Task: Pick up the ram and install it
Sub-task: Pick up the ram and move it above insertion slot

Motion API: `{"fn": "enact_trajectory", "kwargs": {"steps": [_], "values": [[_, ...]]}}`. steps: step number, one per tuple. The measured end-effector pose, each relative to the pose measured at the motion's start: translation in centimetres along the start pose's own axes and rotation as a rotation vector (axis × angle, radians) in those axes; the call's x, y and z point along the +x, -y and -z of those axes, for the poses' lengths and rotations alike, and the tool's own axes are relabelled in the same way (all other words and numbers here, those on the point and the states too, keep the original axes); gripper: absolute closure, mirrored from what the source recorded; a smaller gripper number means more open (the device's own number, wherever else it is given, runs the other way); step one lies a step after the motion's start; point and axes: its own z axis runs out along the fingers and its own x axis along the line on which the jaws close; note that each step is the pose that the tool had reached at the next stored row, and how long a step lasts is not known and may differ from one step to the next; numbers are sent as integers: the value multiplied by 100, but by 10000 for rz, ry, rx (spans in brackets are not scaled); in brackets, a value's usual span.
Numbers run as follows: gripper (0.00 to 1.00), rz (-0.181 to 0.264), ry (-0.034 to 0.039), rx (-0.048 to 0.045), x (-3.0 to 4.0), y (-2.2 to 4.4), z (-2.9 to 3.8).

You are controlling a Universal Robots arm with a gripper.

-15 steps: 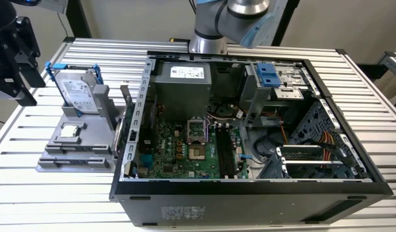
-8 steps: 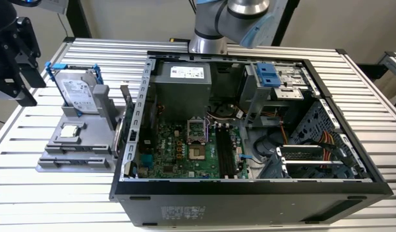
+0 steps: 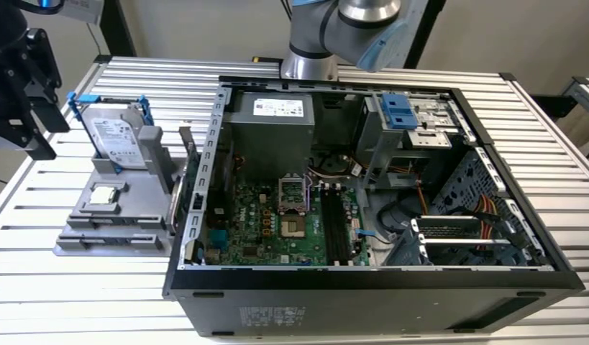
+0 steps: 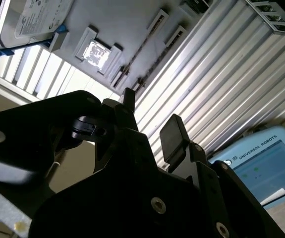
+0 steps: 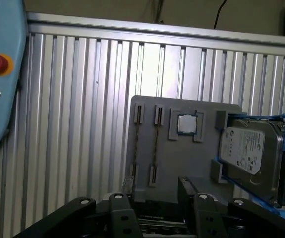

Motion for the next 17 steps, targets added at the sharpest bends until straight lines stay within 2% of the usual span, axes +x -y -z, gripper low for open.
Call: {"fn": "enact_trajectory", "kwargs": {"steps": [17], "values": [[0,-305,6,11,0,2,-84]]}}
